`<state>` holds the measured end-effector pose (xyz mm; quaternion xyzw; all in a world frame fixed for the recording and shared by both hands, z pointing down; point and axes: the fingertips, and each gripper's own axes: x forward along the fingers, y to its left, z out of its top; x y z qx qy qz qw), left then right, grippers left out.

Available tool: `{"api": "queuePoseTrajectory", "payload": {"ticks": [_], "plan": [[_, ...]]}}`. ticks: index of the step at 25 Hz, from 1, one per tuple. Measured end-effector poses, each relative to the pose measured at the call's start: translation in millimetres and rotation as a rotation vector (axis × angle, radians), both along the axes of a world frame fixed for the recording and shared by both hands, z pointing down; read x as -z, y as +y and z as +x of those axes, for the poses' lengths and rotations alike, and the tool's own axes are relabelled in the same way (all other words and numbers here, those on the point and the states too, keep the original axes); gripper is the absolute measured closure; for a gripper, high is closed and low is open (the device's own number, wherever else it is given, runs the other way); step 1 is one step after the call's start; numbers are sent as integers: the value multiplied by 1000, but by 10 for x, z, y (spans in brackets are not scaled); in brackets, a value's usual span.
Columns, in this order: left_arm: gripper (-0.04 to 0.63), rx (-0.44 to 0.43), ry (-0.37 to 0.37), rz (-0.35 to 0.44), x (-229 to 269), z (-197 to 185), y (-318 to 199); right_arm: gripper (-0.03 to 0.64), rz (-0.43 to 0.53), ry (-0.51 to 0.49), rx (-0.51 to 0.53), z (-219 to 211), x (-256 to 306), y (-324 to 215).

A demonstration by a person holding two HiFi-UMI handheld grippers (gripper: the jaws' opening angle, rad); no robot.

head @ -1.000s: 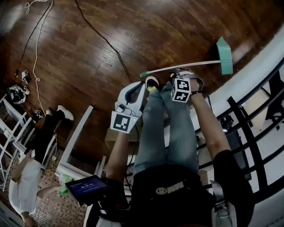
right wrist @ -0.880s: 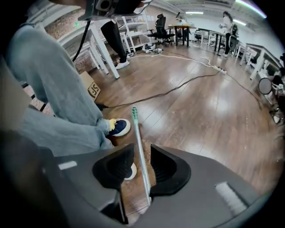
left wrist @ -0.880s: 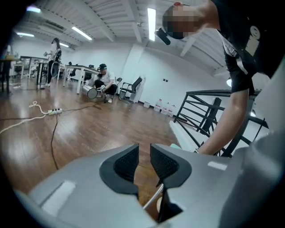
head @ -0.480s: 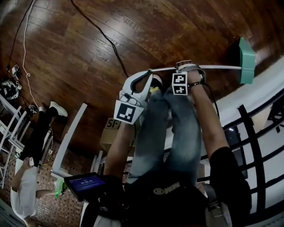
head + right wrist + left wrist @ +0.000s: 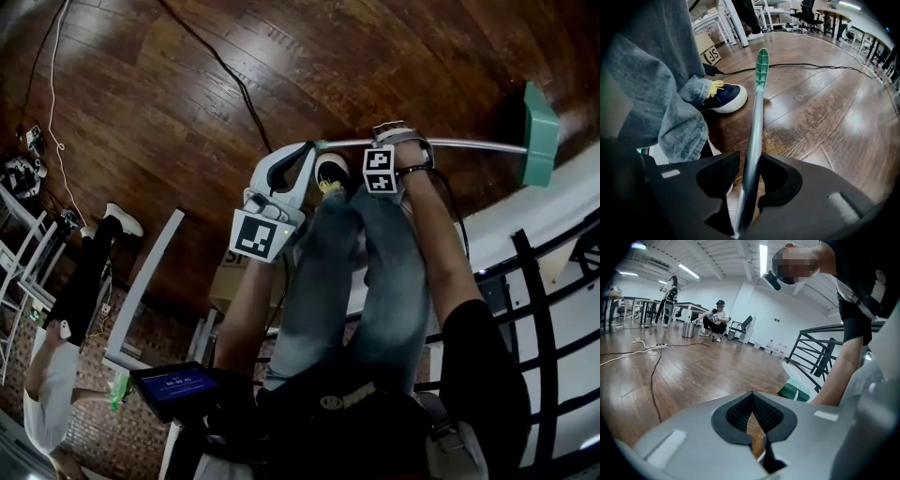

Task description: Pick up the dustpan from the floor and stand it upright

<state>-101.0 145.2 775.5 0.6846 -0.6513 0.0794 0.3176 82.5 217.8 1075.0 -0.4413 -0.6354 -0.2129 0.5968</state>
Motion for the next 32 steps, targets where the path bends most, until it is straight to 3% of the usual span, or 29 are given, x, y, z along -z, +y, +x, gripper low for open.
{"api": "queuePoseTrajectory", "payload": {"ticks": [3,7,11,20,25,29,32], "plan": [[577,11,-3,8,23,-6,22,546,22,-16,13,7,-69,-25],[577,2,-3,1,51,18,34,558,32,-16,-28,-37,-11,-89],[577,0,-4,18,308,0,-39,561,22,-80,-129,-234,418,-322],[577,14,-29,165,2018,-127,-583,563,5,-275,-405,-671,2325,-1324],[577,-40,-57,260,3282,-21,-860,566,29,-451,-617,-688,3540,-2032],[577,-96,-98,313,3491,-46,-1225,566,40,-620,-840,-803,3817,-2791],[577,-143,-105,298,3458,48,-1418,566,26,-743,-1041,-662,4019,-3347]]}}
